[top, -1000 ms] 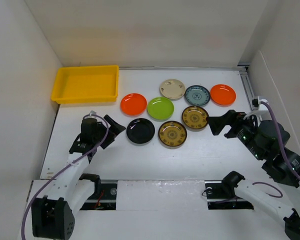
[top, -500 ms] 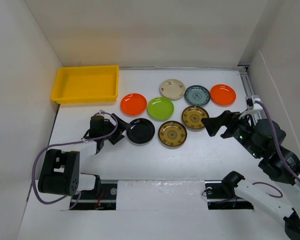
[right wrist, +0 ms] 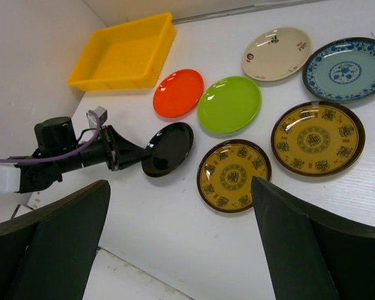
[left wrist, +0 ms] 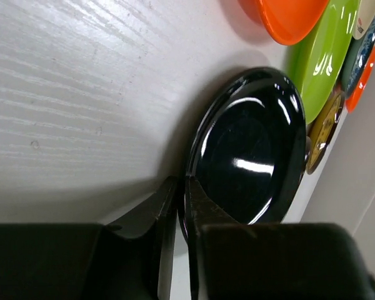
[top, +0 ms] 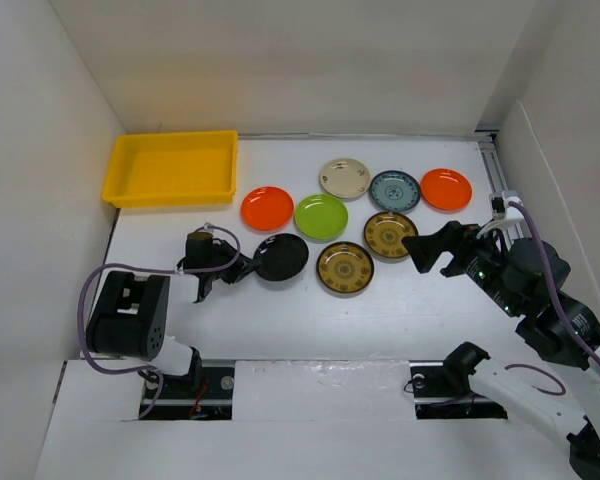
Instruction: Place the plates into the plastic bin on the countertop
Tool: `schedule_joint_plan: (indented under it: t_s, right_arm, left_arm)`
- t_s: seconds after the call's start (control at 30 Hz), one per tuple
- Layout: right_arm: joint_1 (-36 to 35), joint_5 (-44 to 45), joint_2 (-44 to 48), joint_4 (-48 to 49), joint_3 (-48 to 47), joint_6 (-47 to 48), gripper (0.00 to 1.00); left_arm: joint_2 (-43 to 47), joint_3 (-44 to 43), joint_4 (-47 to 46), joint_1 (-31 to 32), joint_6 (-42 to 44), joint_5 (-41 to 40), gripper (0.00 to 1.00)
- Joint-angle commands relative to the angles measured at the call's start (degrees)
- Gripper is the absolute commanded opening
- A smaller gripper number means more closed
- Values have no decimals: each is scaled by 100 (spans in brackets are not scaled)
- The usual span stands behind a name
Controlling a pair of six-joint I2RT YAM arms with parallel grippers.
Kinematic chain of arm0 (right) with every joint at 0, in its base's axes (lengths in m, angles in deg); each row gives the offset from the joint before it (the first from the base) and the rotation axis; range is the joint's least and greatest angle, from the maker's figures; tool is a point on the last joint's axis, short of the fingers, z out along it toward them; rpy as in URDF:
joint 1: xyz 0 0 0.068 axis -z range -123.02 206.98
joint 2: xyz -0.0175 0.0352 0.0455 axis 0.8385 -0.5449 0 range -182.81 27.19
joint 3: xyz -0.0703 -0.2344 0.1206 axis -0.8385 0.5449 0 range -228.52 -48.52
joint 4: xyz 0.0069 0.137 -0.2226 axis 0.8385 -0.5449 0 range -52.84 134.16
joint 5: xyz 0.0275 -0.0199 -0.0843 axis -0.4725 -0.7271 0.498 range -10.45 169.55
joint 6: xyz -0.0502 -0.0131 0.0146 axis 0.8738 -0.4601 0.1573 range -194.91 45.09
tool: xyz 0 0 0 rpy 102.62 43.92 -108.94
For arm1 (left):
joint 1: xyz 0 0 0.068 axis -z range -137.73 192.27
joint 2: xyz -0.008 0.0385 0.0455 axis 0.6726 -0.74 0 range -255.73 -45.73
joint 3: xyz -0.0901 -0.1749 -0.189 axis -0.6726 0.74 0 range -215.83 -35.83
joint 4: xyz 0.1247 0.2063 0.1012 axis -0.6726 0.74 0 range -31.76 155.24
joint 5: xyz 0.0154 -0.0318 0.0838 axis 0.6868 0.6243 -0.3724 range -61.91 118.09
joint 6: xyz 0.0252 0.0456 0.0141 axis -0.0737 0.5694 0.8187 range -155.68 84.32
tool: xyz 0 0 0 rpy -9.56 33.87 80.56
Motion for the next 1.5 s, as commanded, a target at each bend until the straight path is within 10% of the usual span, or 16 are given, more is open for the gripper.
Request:
schedule_joint_plan:
  t_s: [0.0, 0.33, 0.6, 1.2, 1.47]
  right_arm:
    - [-58, 28, 49, 321, -12, 11, 100]
    - [-58, 81, 49, 321, 41, 63, 100]
    - [-58, 29, -4, 496, 94, 63, 100]
    - [-58, -771, -109, 937, 366, 63, 100]
    - [-58, -824, -56, 866, 419, 63, 100]
  left_arm:
    - [-307, 34, 305, 25, 248, -160, 5]
    - [674, 95, 567, 25, 248, -387, 0]
    - [2698, -1554, 3070, 25, 248, -1643, 0]
    - [-3460, -9174, 4698, -1548, 99, -2348, 0]
    - [-4244, -9107, 4330, -1610, 99, -2216, 0]
